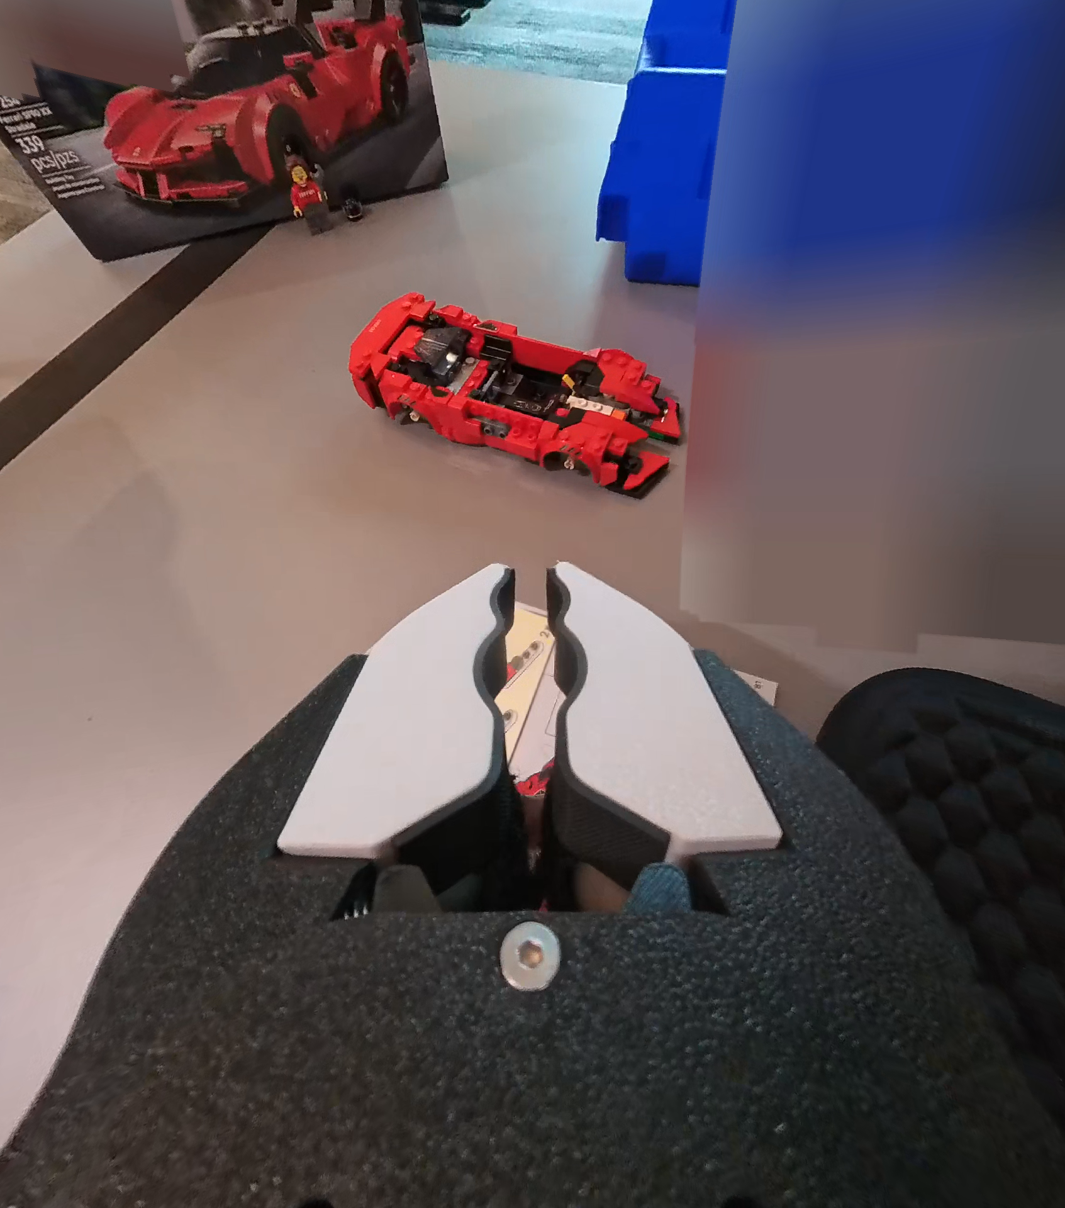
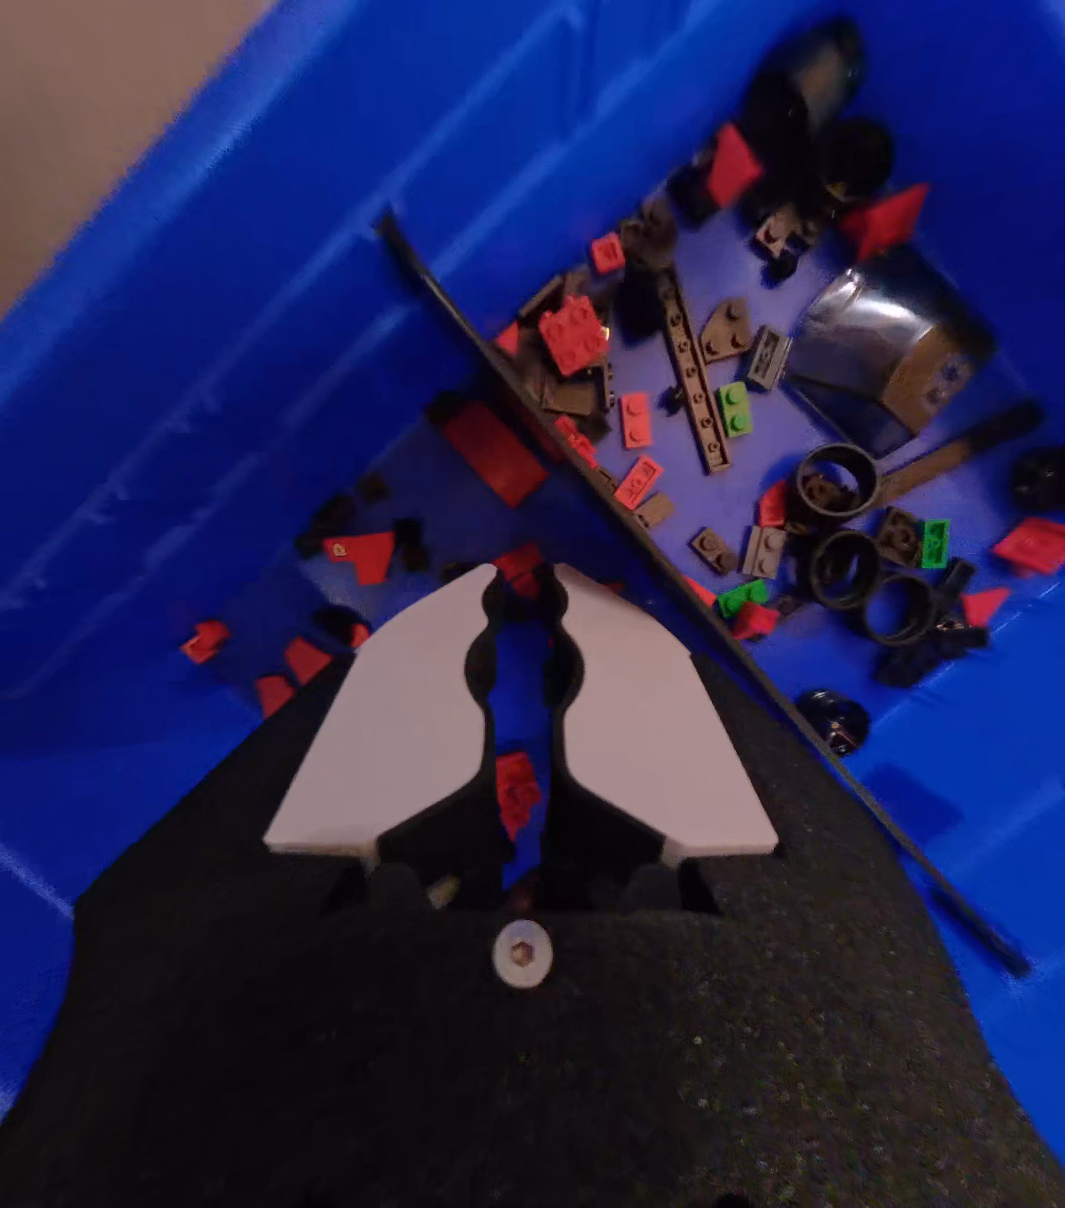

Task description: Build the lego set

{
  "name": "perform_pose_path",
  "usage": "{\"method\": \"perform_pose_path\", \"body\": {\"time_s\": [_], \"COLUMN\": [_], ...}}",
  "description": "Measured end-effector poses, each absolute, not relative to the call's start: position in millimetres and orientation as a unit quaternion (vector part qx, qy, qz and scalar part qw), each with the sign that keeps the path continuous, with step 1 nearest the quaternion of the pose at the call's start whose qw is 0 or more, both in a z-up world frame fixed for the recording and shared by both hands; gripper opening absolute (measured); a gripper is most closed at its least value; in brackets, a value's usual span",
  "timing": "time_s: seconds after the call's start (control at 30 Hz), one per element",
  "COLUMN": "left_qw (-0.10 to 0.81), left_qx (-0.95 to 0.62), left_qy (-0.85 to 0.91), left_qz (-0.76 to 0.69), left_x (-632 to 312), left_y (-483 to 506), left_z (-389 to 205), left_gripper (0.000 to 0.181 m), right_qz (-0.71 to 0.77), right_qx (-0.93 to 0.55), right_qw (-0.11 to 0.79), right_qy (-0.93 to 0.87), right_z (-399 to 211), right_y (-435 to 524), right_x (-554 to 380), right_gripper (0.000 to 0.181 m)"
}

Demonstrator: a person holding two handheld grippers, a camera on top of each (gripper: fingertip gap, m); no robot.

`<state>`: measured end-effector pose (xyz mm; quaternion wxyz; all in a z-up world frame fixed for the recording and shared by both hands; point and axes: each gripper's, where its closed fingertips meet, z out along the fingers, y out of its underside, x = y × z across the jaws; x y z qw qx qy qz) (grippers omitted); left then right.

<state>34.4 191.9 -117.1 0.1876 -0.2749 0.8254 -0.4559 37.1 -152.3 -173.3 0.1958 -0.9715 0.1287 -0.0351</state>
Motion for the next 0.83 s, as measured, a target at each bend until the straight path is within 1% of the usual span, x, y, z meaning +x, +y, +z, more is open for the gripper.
{"method": "perform_pose_path", "body": {"time_s": [0.13, 0.2, 0.37, 0.63, 0.7, 0.73, 0.77, 0.83], "left_qw": [0.192, 0.189, 0.186, 0.192, 0.199, 0.202, 0.206, 0.221], "left_qx": [-0.272, -0.276, -0.280, -0.275, -0.267, -0.263, -0.258, -0.246], "left_qy": [0.822, 0.819, 0.816, 0.810, 0.806, 0.802, 0.797, 0.779], "left_qz": [-0.461, -0.465, -0.470, -0.481, -0.490, -0.497, -0.506, -0.532], "left_x": [32.6, 32.6, 31.8, 26.9, 25.1, 24.4, 24.0, 24.6], "left_y": [193.1, 194.9, 198.7, 204.1, 203.8, 202.4, 200.2, 192.1], "left_z": [-115.9, -117.7, -121.1, -116.6, -109.1, -104.4, -99.4, -86.5], "left_gripper": [0.009, 0.009, 0.009, 0.009, 0.009, 0.011, 0.012, 0.015], "right_qz": [-0.024, -0.039, -0.049, -0.029, -0.020, -0.016, -0.015, 0.010], "right_qx": [-0.969, -0.966, -0.968, -0.960, -0.943, -0.926, -0.902, -0.822], "right_qw": [0.154, 0.152, 0.130, 0.158, 0.213, 0.256, 0.315, 0.471], "right_qy": [0.190, 0.204, 0.211, 0.228, 0.256, 0.276, 0.294, 0.319], "right_z": [-189.1, -190.7, -196.1, -192.7, -170.4, -152.3, -129.2, -71.9], "right_y": [-150.8, -150.2, -151.2, -146.7, -141.1, -137.2, -131.6, -112.7], "right_x": [30.7, 34.0, 34.2, 30.9, 34.1, 36.5, 39.7, 41.4], "right_gripper": [0.011, 0.014, 0.010, 0.008, 0.008, 0.008, 0.008, 0.008]}}
